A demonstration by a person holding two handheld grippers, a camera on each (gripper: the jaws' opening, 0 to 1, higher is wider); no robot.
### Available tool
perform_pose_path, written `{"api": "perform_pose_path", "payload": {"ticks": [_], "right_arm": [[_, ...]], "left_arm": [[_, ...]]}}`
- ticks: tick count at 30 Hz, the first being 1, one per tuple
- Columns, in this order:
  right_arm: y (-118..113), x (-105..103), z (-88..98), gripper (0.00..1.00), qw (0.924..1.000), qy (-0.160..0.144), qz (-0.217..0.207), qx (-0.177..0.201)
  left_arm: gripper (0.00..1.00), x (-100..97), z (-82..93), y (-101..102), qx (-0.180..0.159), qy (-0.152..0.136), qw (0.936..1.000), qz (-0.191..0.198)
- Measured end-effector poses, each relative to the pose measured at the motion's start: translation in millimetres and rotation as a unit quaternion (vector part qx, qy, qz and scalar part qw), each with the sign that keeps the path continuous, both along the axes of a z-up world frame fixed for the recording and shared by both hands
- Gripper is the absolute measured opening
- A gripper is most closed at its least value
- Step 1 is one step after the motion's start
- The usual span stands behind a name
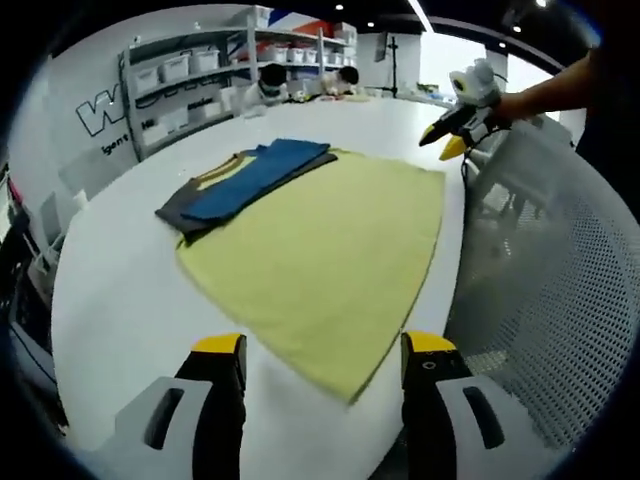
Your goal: Fold the garment on the visible template until the final outline fits inside the template.
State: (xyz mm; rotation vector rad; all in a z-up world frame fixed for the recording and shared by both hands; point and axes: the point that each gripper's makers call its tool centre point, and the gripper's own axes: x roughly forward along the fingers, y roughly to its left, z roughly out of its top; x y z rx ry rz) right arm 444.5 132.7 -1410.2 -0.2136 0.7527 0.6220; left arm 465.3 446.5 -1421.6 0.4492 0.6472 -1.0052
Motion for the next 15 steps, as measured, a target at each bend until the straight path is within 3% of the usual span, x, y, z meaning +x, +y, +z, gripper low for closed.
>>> {"api": "perform_pose_path", "payload": {"ticks": [3,8,15], "right_arm": [[2,-2,-6.1,0.41,0.9998,0.012,0.012,0.001],[5,-10,-11.6,0.37,0.999,0.037,0.022,0.014],[10,-21,-19.2,0.33,0.9965,0.043,0.071,-0.008]], "left_arm": [[0.6,-3.9,-5.4,-5,0.017,-0.006,0.9991,-0.038],[0.54,-3.9,-7.1,-2,0.03,0.001,0.9984,-0.048],[0.41,-12.4,-9.2,5,0.054,0.009,0.9955,-0.077]]}}
